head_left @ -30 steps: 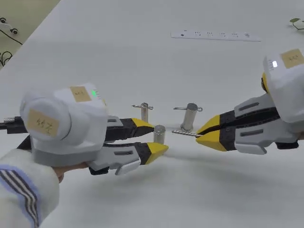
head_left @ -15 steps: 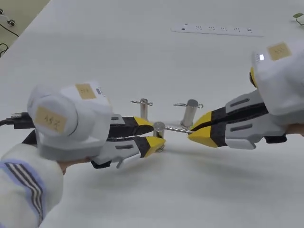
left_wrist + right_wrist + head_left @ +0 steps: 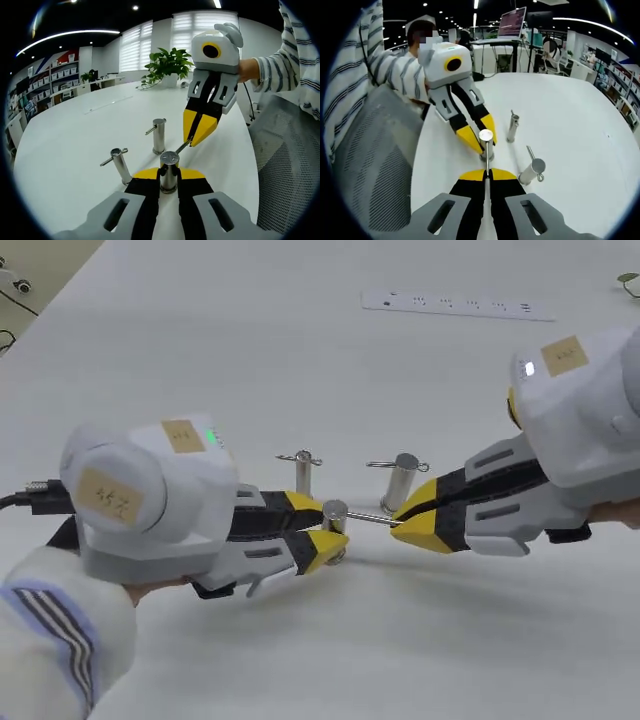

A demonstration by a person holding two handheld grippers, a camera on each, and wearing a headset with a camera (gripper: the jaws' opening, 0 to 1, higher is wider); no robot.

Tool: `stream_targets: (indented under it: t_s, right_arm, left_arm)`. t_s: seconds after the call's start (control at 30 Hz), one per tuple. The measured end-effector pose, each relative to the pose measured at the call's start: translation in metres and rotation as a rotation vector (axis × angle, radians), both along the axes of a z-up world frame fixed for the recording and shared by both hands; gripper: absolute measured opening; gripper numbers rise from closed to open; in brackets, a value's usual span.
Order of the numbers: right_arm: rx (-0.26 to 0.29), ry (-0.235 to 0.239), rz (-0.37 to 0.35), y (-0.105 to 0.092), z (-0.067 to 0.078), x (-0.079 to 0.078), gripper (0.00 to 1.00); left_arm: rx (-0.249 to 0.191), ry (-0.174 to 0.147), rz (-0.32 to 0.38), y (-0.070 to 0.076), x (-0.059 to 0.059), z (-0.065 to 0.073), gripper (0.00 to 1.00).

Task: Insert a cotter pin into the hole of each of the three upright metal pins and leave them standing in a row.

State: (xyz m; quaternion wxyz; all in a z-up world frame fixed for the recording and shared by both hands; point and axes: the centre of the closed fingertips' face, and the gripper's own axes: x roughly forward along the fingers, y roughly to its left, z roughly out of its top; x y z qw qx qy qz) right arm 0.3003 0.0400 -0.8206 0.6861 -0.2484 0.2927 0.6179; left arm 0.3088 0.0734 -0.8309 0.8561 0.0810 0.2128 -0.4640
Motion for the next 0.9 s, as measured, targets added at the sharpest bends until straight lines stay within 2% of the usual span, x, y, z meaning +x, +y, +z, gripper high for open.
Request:
stream_targets:
  t_s: [0.1, 0.23, 0.57, 0.77, 0.9]
  right_arm:
    - [-0.012, -0.003, 0.004, 0.001, -0.002, 0.0005, 0.03]
    - [-0.031, -0.008, 0.014, 0.001, -0.0055, 0.0009, 0.03]
    - [-0.02, -0.01, 0.022, 0.0043, -0.0025, 0.0015, 0.03]
    - [-0.004, 0.007, 0.021, 0.0062, -0.0032, 0.0018, 0.03]
    - [0.006, -0.008, 0.022, 0.0086, -0.0012, 0.0019, 0.03]
  left_arm:
    - [-0.01, 0.006, 0.015, 0.0003, 0.0008, -0.0002, 0.11]
    - [0.003, 0.002, 0.01, 0.0001, 0.0006, -0.001, 0.11]
    - [-0.016, 0.021, 0.022, 0.0013, 0.0018, -0.0023, 0.11]
    - [-0.026, 0.021, 0.035, 0.003, 0.0022, -0.0031, 0.11]
    - [-0.023, 0.02, 0.036, 0.0032, 0.003, -0.0033, 0.11]
